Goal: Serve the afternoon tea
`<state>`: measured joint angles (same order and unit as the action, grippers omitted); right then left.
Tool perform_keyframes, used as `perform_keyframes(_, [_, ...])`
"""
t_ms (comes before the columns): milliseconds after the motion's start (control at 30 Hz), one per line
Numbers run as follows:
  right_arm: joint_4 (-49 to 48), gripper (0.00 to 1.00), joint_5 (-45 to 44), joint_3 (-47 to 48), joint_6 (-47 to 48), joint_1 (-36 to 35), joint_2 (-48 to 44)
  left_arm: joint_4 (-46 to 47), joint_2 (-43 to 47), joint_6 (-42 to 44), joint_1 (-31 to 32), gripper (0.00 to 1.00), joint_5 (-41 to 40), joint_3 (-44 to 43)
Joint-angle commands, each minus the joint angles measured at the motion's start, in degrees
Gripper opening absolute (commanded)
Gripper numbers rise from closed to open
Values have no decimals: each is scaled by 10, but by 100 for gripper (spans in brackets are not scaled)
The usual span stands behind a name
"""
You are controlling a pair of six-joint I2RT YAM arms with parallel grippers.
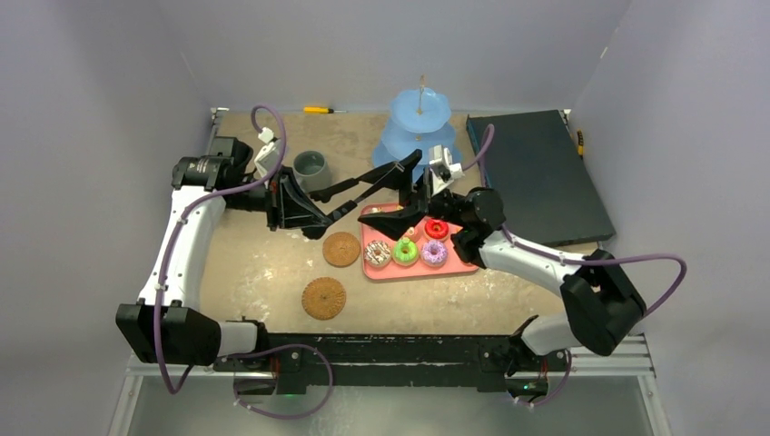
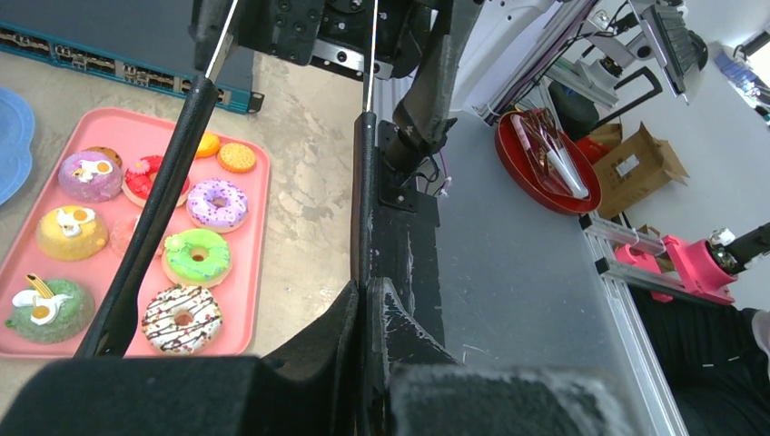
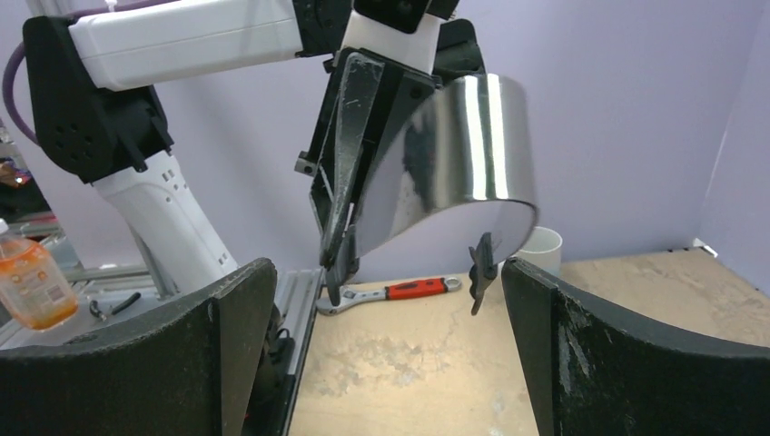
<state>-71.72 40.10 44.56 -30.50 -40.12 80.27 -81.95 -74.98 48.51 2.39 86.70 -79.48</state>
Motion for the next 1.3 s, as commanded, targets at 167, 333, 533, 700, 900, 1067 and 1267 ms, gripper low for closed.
perform_keyframes(167, [-70,98,-48,37,-40,-3,50,-2,8,-4,1,0,41,-15])
perform_keyframes(333, [-93,98,-21,62,-63,-15,76,-1,12,-5,1,0,41,-18])
perform_keyframes(533, [-31,98,-4,91,-21,-53,80,1,7,-3,1,0,41,-29])
perform_keyframes(700, [4,98,-12,88,-12,-57,75,2,6,-7,1,0,41,-37])
perform_keyframes(900, [40,86,-5,107,-21,-56,88,16,8,-19,1,0,40,-43])
perform_keyframes(1067, [53,76,-23,99,-24,-57,78,30,16,-19,1,0,28,-35])
perform_keyframes(1267, [53,65,-49,72,-21,-57,45,71,29,-40,1,0,9,-22])
